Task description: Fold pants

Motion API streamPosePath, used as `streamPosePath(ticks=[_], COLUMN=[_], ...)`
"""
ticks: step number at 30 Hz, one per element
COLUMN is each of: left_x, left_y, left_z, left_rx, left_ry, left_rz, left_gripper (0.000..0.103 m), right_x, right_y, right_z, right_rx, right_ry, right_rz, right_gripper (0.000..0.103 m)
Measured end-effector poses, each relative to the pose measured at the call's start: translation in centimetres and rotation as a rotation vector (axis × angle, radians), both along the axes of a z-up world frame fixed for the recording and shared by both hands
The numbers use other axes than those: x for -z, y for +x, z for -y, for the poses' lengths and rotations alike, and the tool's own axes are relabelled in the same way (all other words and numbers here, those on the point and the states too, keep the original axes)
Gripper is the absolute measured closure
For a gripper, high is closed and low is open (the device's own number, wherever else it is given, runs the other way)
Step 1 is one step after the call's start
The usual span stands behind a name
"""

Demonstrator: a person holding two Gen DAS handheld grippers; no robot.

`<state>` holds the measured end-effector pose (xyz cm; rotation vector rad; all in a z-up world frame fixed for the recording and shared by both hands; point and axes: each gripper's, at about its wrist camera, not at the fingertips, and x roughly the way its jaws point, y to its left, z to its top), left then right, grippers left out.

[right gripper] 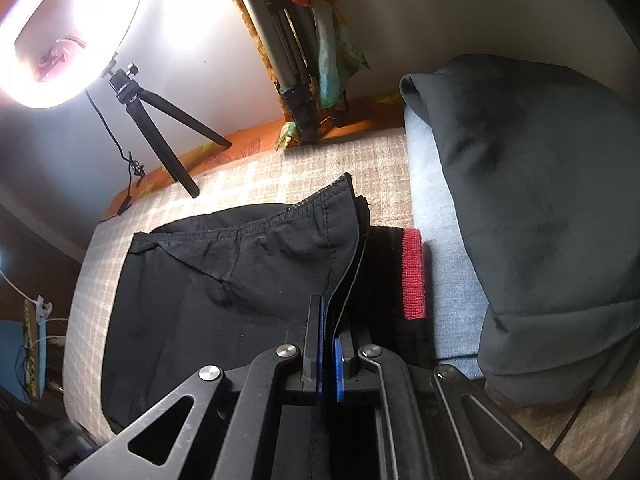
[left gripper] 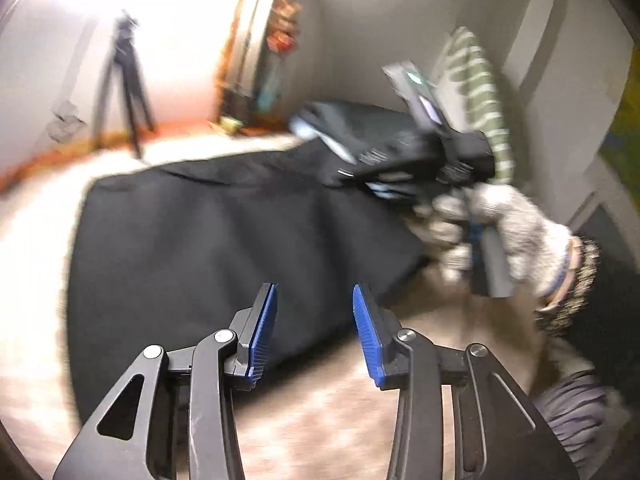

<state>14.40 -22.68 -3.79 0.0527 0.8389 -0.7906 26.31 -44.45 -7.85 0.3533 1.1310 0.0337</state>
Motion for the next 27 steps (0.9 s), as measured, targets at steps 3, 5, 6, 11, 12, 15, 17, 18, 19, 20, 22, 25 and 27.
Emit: streamPosePath(ticks=[3,5,6,11,12,15,17,18,19,20,22,25,27], left_x=[0.5,1.5,2.1,5.5,6.0,6.3,6.3,6.3,6.3,6.2,6.1,6.3,6.4], left_y=[1.6,2.9,3.3,5.2,5.4,5.2,5.1,5.1,5.0,5.0,4.6,4.5,4.3], left_z=[-2.5,-3.9,-4.7,-7.6,-8.0,-8.3,-8.6,-8.9,-9.2,-9.4,-9.9,-11.1,-11.5], left_rx=[-0.088,-0.146,-0.168,-0.255,-0.266,-0.272,-0.285,-0.292,-0.301,-0.308,-0.327,-0.354,-0.353], left_ry=[0.074,0.119,0.128,0.208,0.211,0.225,0.233,0.227,0.223,0.223,0.236,0.206,0.201], left_rz=[0.04,0.042,0.024,-0.051,-0.065,-0.039,-0.028,-0.032,-0.035,-0.035,-0.033,-0.074,-0.08], left_gripper=[0.065,0.065,0.065,0.065,0.065,0.065,0.065,0.065,0.065,0.065,0.065,0.065,0.065], right_x=[0.4,0.4,0.4,0.0,-0.2,-1.2,-2.2,-2.9,-3.4,-3.9,-5.1,-6.3,-6.4], right_y=[-0.1,-0.2,-0.2,-0.2,-0.2,-0.3,-0.6,-0.7,-0.7,-0.8,-0.8,-0.4,0.2], right_z=[0.1,0.1,0.0,-0.6,-0.9,-1.7,-2.2,-2.4,-2.5,-2.8,-4.1,-7.4,-10.5], right_rx=[0.005,0.01,0.008,-0.005,-0.011,-0.024,-0.029,-0.022,-0.019,-0.02,-0.044,-0.141,-0.229], right_ry=[-0.007,-0.007,-0.015,-0.1,-0.124,-0.248,-0.297,-0.301,-0.291,-0.277,-0.24,-0.181,-0.156], right_rz=[-0.001,0.002,0.004,0.002,0.002,0.012,0.037,0.05,0.061,0.075,0.112,0.154,0.163], right_gripper=[0.102,0.102,0.102,0.096,0.091,0.063,0.062,0.062,0.062,0.062,0.062,0.068,0.07])
